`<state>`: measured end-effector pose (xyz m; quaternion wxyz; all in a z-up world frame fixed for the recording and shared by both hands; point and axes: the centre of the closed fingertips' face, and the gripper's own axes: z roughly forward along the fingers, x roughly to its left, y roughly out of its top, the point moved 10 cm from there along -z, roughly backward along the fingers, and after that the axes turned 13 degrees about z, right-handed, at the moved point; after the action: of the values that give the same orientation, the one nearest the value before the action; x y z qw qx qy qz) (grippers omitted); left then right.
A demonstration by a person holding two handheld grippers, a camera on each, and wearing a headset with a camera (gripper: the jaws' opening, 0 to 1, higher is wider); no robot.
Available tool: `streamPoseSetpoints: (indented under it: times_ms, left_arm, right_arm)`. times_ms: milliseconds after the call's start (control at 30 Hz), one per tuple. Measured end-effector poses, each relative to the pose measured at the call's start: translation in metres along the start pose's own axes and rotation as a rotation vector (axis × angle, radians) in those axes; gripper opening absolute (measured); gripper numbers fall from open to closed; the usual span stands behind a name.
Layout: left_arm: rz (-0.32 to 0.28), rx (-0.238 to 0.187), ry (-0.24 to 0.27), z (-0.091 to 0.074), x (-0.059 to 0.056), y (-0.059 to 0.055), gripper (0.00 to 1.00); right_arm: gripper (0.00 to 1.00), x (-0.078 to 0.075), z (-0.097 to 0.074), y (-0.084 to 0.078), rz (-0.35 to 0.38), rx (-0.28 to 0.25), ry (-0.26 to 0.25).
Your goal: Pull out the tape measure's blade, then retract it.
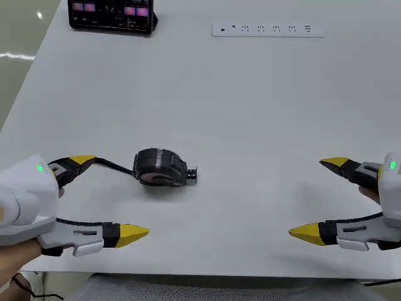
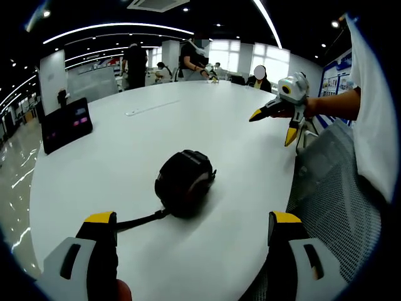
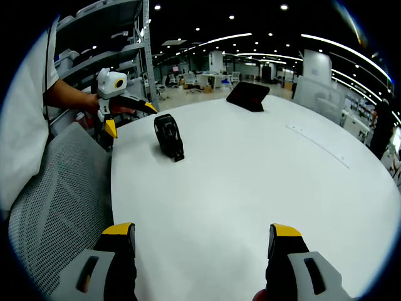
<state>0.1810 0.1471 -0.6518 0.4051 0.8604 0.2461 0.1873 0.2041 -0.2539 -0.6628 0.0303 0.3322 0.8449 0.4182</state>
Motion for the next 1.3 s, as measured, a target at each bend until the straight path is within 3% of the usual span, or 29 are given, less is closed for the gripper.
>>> streamPoseSetpoints:
  times_ms: [367,800,1300]
  left_arm:
    - [0.015,-0.001,0.0,0.002,0.001,0.003,0.98]
    - [0.055,0.008,-0.032,0.014,0.011,0.01,0.97]
    - [0.108,0.057,-0.086,0.024,0.02,0.017,0.91]
  right_arm:
    - [0.87,-0.002,0.002,0.001,-0.004,0.002,0.007]
    - [0.85,-0.006,0.014,0.018,-0.047,0.012,0.039]
    - [0.81,-0.009,0.03,0.031,-0.096,0.045,0.09]
